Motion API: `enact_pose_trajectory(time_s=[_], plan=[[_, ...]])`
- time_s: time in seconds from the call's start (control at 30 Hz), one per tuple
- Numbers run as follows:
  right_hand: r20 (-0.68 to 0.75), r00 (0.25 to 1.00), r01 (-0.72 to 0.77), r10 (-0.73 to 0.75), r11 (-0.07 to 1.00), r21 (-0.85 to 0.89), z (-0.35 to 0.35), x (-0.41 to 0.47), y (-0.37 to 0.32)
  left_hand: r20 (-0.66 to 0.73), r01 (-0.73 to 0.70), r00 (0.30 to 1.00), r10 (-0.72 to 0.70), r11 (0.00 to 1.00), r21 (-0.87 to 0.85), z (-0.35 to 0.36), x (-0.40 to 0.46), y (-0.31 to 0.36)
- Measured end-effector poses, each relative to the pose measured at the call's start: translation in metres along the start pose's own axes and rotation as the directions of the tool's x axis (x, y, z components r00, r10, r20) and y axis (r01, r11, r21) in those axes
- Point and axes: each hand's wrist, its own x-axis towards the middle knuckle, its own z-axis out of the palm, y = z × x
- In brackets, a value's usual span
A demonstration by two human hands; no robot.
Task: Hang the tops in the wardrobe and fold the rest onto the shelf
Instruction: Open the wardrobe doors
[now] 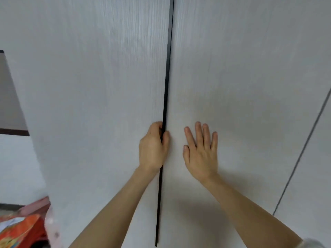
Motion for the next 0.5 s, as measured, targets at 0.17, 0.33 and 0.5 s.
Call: enact_pose_trajectory(time_s=[0.17, 0.33, 0.5], plan=[[0.226, 0.974, -0.002, -0.006, 0.999, 0.038, -0.022, -0.005, -0.002, 0.042, 0.138, 0.989, -0.141, 0.987, 0.078, -0.011, -0.012, 0.016], [0.488, 0.870, -0.018, -0.065, 0.986, 0.164, -0.046, -0.018, -0.008, 0.026, 0.169, 0.985, -0.172, 0.981, 0.098, -0.045, -0.039, 0.038], [0.444, 0.882, -0.145, -0.157, 0.807, 0.573, -0.095, -0.050, -0.040, 0.002, 0.145, 0.989, -0.145, 0.987, 0.072, -0.101, -0.078, 0.052]])
